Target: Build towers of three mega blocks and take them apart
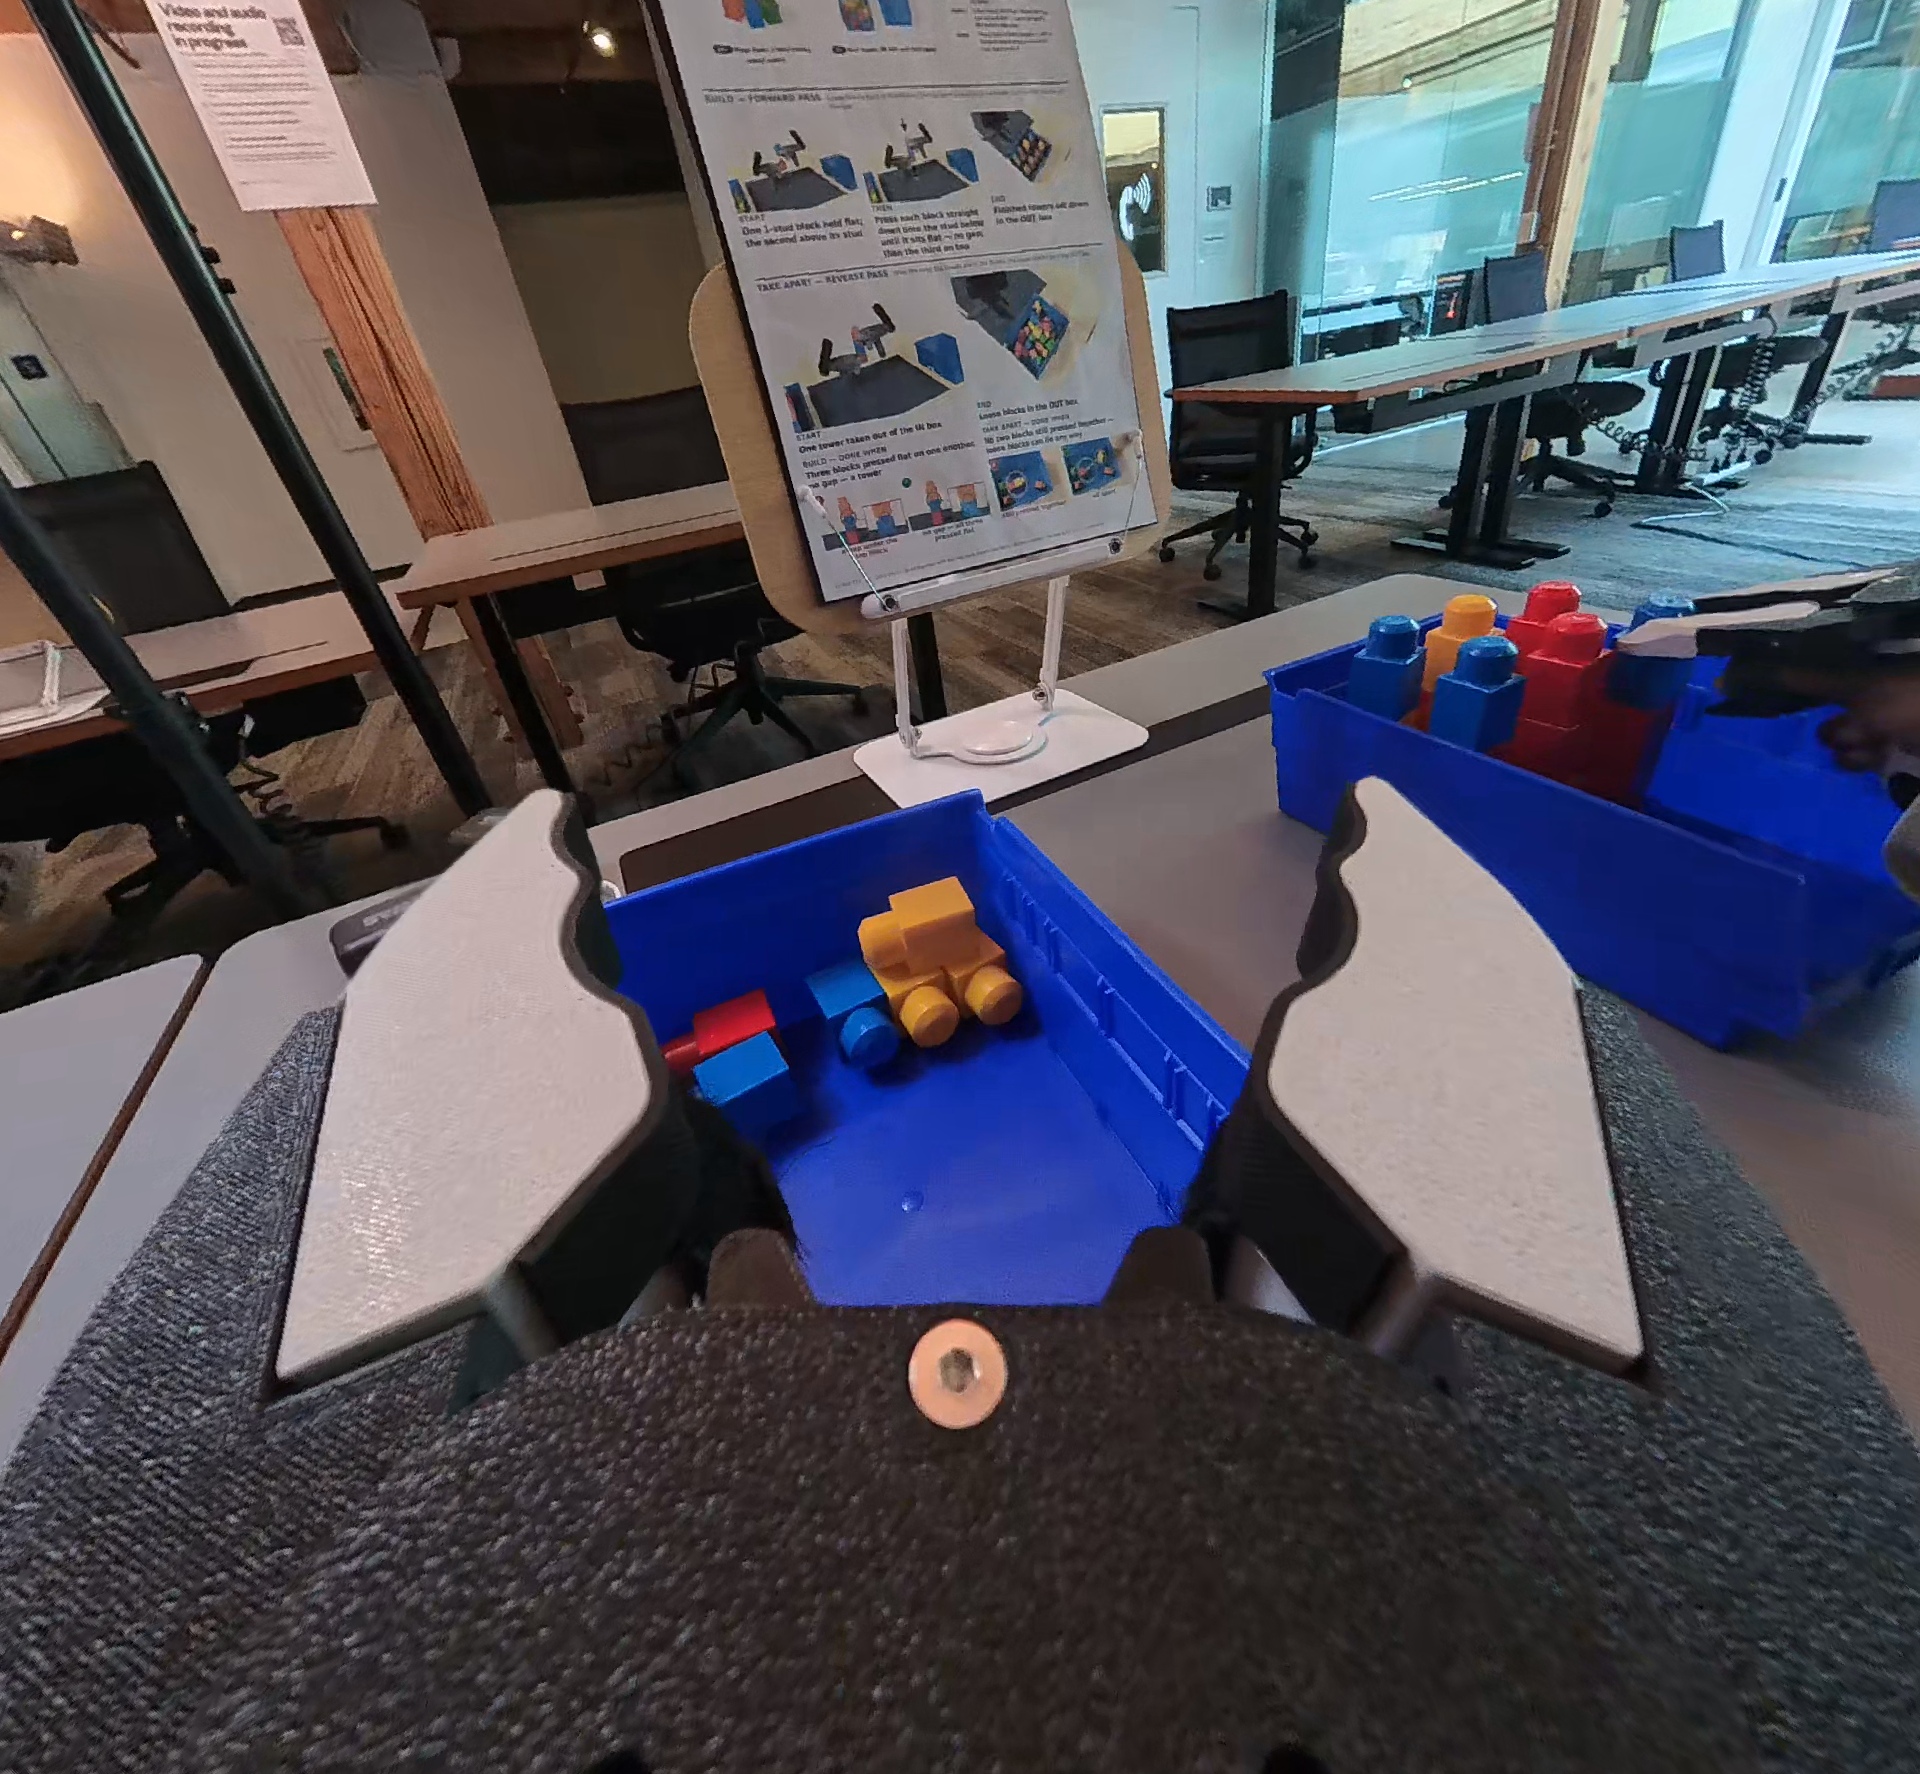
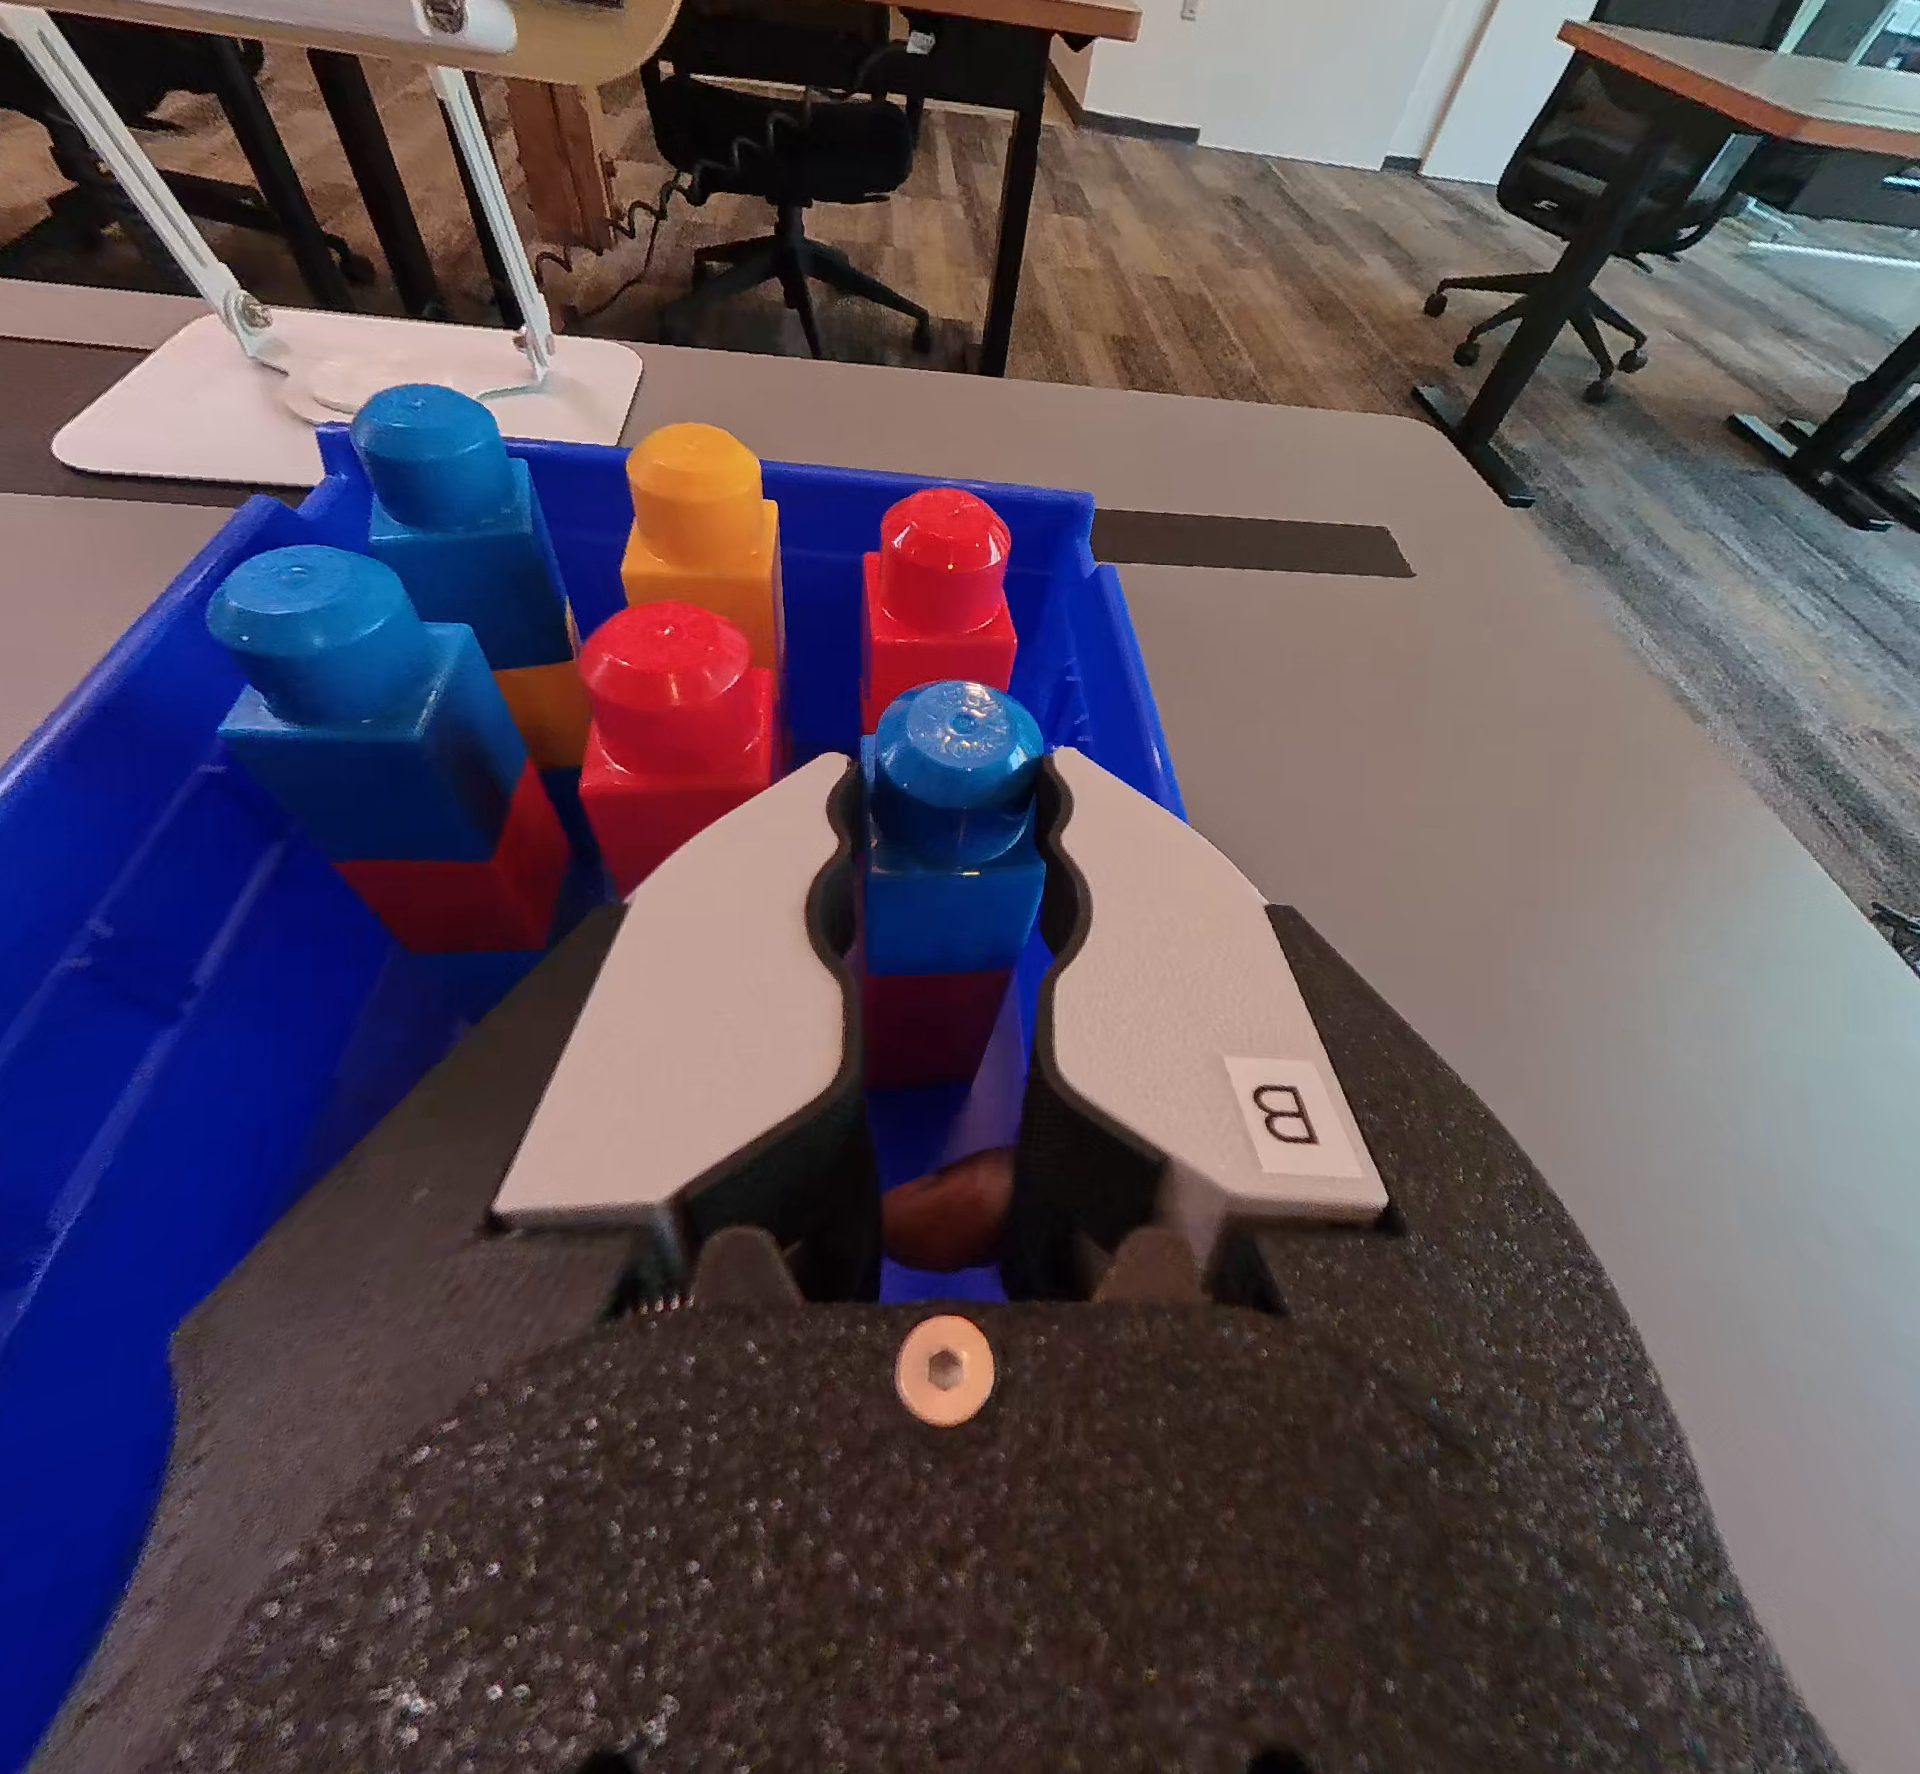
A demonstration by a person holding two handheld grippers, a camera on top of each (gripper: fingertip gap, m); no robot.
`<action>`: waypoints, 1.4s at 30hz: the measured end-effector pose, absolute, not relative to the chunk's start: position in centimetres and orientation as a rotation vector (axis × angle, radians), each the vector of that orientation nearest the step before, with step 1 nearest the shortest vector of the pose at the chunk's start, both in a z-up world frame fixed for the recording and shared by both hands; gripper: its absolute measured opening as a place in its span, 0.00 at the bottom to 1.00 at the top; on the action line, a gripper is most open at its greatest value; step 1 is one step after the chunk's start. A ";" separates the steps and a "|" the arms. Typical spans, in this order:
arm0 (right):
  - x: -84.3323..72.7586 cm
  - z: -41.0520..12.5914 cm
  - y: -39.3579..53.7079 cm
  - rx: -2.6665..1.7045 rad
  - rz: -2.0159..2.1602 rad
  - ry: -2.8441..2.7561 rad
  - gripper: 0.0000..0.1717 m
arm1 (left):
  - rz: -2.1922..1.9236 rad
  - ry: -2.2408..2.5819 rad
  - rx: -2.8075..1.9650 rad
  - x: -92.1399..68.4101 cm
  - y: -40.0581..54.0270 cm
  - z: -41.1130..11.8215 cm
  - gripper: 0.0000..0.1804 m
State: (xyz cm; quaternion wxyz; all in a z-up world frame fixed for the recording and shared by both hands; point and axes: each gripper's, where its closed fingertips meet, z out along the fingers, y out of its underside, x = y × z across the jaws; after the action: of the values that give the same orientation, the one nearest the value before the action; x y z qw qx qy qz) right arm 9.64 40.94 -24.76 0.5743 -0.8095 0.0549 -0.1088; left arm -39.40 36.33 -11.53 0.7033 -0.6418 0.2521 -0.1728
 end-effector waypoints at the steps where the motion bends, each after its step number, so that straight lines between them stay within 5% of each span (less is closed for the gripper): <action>1: 9.7 -24.8 41.0 -1.895 -0.256 0.132 0.18 | -0.388 0.564 -1.437 -39.4 36.4 -11.7 0.71; 13: 9.1 -20.0 39.1 -1.748 -0.268 0.125 0.34 | -0.444 0.668 -1.577 -38.2 36.6 -15.0 0.65; 22: 3.1 -13.4 35.6 -1.534 0.025 -0.096 0.37 | -0.520 0.837 -1.685 -34.8 39.1 -17.1 0.55; 31: 2.9 -10.7 33.2 -1.441 0.064 -0.136 0.35 | -0.425 0.605 -1.920 -35.4 51.6 -21.3 0.58; 42: 3.1 -10.9 33.3 -1.435 0.074 -0.150 0.32 | -0.314 0.647 -2.127 -32.6 55.5 -29.4 0.59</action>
State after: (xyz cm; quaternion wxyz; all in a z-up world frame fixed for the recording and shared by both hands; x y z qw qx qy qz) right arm 3.07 33.33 -10.87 0.7502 -0.6568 -0.0686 0.0338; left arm -32.63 55.51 -29.43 0.4333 -0.8538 0.2597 -0.1260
